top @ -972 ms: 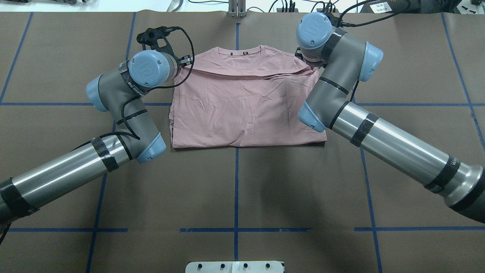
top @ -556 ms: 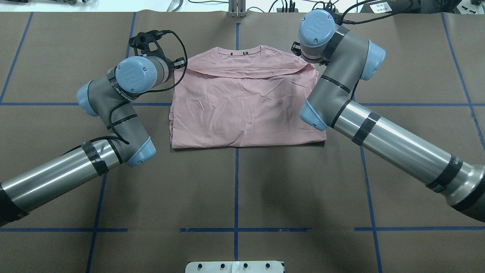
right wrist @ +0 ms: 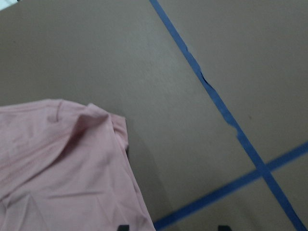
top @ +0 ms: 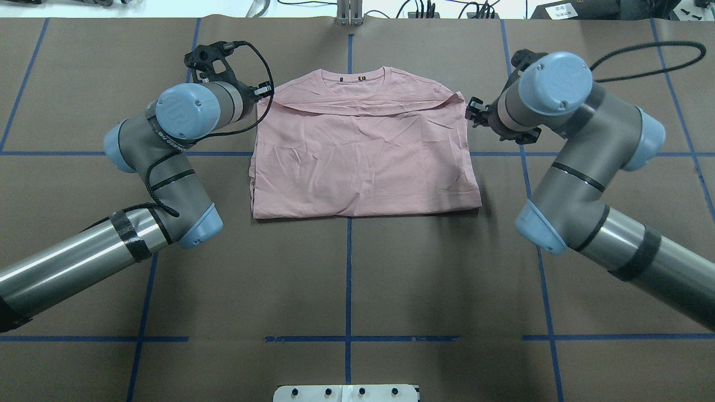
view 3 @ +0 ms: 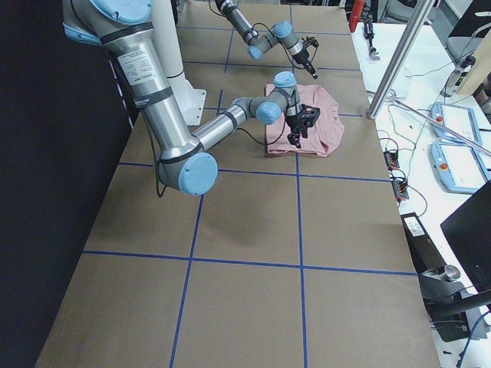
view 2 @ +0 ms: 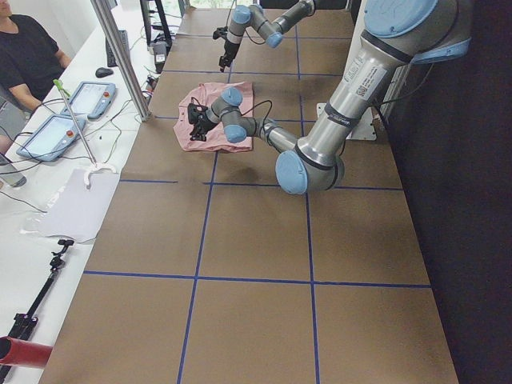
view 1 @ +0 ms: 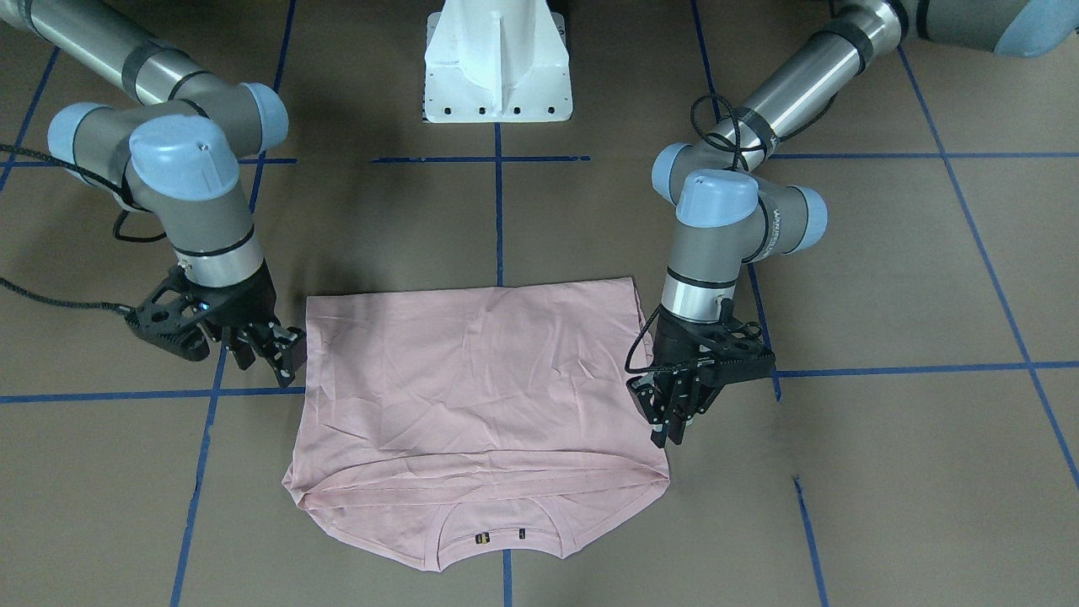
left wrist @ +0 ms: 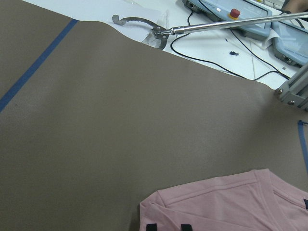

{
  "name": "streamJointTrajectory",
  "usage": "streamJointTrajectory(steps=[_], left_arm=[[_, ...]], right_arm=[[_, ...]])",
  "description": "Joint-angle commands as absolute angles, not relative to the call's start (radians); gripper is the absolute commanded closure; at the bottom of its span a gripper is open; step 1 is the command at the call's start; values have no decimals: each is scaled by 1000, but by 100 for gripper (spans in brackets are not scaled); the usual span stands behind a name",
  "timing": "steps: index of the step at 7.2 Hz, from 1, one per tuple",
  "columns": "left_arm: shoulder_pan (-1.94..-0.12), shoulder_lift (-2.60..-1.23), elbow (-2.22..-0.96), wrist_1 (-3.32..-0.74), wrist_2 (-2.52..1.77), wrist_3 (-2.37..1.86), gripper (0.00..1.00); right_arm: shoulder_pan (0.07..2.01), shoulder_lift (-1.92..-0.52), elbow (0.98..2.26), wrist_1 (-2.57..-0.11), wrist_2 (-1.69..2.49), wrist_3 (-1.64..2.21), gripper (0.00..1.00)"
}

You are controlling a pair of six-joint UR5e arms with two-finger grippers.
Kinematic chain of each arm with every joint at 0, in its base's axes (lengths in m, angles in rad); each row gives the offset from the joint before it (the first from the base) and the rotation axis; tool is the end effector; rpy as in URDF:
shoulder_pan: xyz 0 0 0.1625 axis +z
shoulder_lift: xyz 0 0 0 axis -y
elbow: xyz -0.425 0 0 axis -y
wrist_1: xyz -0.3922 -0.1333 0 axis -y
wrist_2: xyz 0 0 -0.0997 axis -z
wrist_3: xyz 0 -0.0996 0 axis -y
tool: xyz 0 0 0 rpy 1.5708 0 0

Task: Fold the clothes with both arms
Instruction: 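Drag the folded shirt with the right gripper while the left arm lifts away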

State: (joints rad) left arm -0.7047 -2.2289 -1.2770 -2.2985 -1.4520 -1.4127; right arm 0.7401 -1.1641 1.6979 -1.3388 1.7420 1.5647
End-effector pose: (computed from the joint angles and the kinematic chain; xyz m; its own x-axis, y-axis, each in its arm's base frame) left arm 0.4851 -0.6029 0.3161 0.4605 -0.1864 -0.8679 0.6591 0.7267 0.1937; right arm -0.3983 -0.5213 0.3549 0.5358 0.4812 0.6938 -0.5741 0.8102 -0.1186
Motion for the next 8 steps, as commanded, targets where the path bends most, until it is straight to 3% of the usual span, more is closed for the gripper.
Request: streamJointTrajectory(steps=[1,4,8], left_arm=[[-704,-2223,-1285,-2299,-1451,-1416,67],[-703,-2223,-1285,-2299,-1451,-1420,67],[-703,-2223,-1285,-2293,-1451,-1420,67]], right_arm=[[610,-1249,1782,-1332,1673,1768,25],[543,-1250,1773,-1333,1611,1796,22],[531,-1250,1755,-1338,1611,1796,24]])
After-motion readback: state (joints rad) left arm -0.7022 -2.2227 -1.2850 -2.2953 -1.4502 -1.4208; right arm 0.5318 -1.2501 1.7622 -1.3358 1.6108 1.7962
